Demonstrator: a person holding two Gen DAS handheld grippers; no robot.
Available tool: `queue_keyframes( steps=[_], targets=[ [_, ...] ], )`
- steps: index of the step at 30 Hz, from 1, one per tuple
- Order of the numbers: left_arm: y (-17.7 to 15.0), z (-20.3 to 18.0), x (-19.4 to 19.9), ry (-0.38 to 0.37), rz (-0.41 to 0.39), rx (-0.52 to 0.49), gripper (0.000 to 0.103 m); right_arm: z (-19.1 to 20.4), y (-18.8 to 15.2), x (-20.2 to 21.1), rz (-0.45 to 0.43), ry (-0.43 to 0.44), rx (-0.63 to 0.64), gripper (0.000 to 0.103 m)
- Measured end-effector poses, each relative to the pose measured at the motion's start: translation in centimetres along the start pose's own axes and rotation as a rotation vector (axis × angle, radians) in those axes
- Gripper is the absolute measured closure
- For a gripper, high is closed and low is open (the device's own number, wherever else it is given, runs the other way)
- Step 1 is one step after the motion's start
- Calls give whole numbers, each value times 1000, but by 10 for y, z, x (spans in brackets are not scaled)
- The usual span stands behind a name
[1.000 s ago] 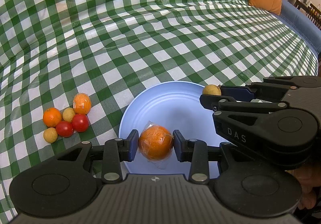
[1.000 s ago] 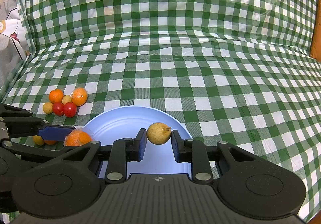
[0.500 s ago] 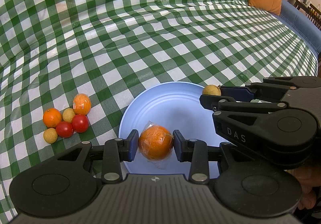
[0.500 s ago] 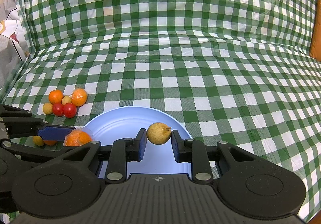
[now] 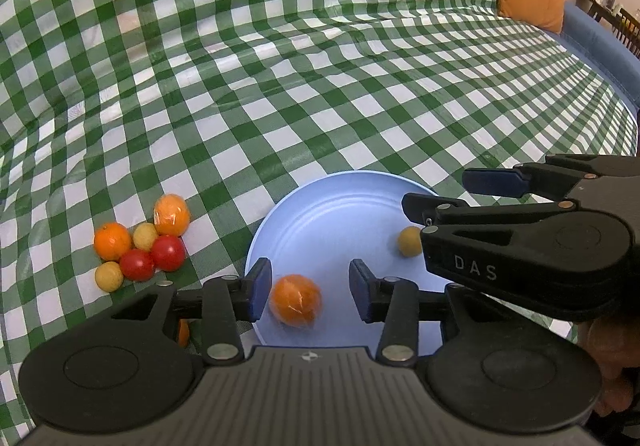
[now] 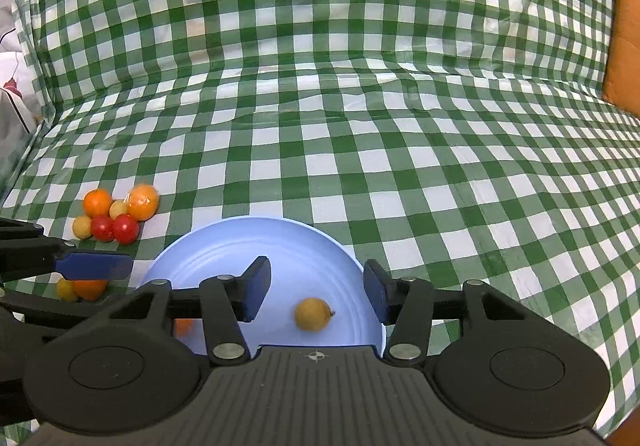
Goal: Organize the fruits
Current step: 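Open both tools to drop the two fruits onto the blue plate, then move both open tools back to the fruit cluster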
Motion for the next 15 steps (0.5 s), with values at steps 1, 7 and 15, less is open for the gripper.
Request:
queue_keyframes(
  steps=[1, 7, 15],
  targets=[
    [0, 0, 0, 2, -1, 0, 56, 0, 0, 0, -1, -3, 1, 50],
    [1, 3, 5, 16, -14, -8, 56, 1, 2, 1, -10, -7, -12, 50],
    [7, 37, 42, 59, -157, 54, 76, 13, 10, 6, -53, -10, -5, 50]
  ],
)
Point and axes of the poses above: each gripper's, at about its wrist camera, not at the fingertips, and x roughly against the way its jaws point, z to its left, y to its top, the point moved 1 cm from there along -x, roughly the way its jaws point, and after that the axes turned 15 degrees about -y, right-handed, at the moved point
